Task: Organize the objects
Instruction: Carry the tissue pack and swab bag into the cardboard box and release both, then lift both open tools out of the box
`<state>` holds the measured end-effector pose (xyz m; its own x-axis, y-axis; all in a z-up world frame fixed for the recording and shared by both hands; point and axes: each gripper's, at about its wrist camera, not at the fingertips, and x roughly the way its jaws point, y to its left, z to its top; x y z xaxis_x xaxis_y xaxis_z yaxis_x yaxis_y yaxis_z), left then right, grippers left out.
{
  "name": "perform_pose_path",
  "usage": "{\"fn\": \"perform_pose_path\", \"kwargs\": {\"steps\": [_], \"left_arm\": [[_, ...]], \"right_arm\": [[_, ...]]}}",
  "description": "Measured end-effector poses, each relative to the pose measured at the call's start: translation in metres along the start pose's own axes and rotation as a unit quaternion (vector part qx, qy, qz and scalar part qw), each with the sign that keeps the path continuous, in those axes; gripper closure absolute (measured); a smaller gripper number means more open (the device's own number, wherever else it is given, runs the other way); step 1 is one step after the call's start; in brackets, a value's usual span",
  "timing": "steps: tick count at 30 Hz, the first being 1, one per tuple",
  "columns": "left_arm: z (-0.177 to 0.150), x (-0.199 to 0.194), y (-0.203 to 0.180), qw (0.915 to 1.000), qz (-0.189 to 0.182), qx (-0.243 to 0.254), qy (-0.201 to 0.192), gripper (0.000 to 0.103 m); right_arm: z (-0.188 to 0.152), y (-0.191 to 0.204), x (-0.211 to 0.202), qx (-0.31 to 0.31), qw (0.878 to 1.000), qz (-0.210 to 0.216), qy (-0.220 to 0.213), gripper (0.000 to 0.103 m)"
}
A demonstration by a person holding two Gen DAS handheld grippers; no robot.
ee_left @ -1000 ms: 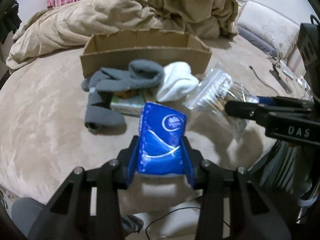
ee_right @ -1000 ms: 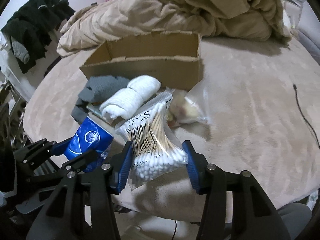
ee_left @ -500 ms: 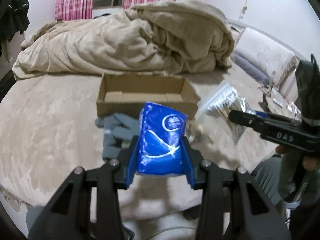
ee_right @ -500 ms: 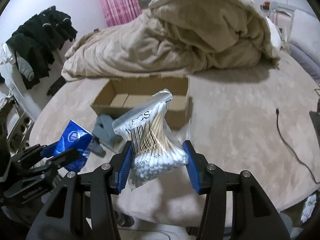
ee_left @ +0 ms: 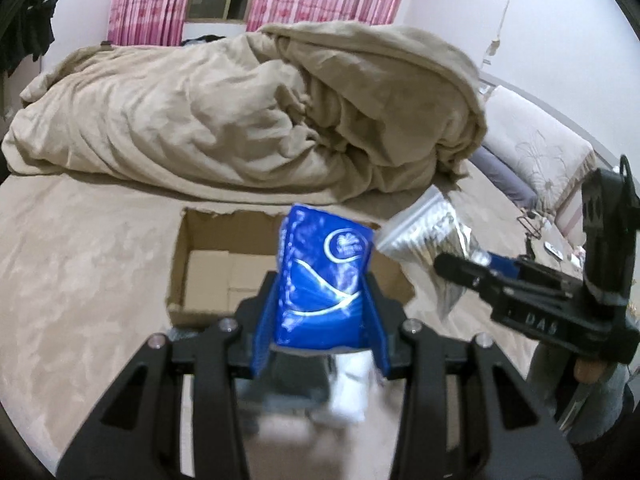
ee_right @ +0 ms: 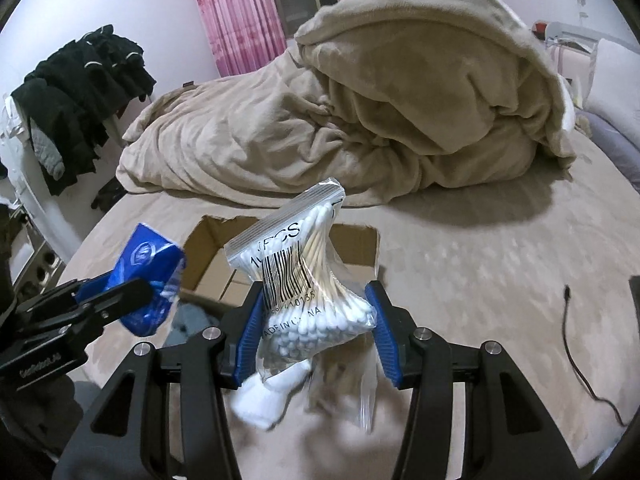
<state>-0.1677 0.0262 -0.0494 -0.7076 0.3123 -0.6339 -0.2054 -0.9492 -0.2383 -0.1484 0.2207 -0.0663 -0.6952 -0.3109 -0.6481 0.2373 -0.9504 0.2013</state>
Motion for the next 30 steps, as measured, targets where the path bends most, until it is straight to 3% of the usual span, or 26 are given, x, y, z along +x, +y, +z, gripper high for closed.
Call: {"fn": "perform_pose_path", "kwargs": {"steps": [7,14,15,17,18,19,21,30], "left_arm": [[0.003,0.079,0.018,0.9987,0.000,-0.010,0.051,0.062],[-0.004,0.118,0.030,0.9953,0.020,-0.017,0.093,0.058],[-0.004,0.118,0.030,0.9952,0.021,-0.016,0.094,0.057],[-0.002,0.113,0.029,0.9956,0.026,-0.016,0.089,0.044],[-0.001,0.108,0.029,0.9958,0.028,-0.018,0.085,0.033],[0.000,0.102,0.029,0.9963,0.033,-0.019,0.077,0.027],[0.003,0.087,0.029,0.9973,0.032,-0.022,0.063,0.026],[0.004,0.001,0.027,0.9989,0.038,-0.025,0.012,0.024]], "right_arm": [[0.004,-0.009,0.070,-0.001,0.999,-0.001,0.037,0.050],[0.005,-0.015,0.102,0.003,0.999,0.000,0.051,0.050],[0.004,-0.016,0.104,0.004,0.999,0.002,0.052,0.050],[0.005,-0.017,0.105,0.006,0.999,-0.002,0.052,0.046],[0.005,-0.017,0.103,0.009,0.999,-0.002,0.048,0.042],[0.005,-0.018,0.101,0.011,0.999,0.001,0.045,0.032],[0.006,-0.017,0.092,0.014,0.999,0.005,0.037,0.024],[0.010,0.000,0.023,0.004,1.000,-0.005,-0.006,0.024]]}}
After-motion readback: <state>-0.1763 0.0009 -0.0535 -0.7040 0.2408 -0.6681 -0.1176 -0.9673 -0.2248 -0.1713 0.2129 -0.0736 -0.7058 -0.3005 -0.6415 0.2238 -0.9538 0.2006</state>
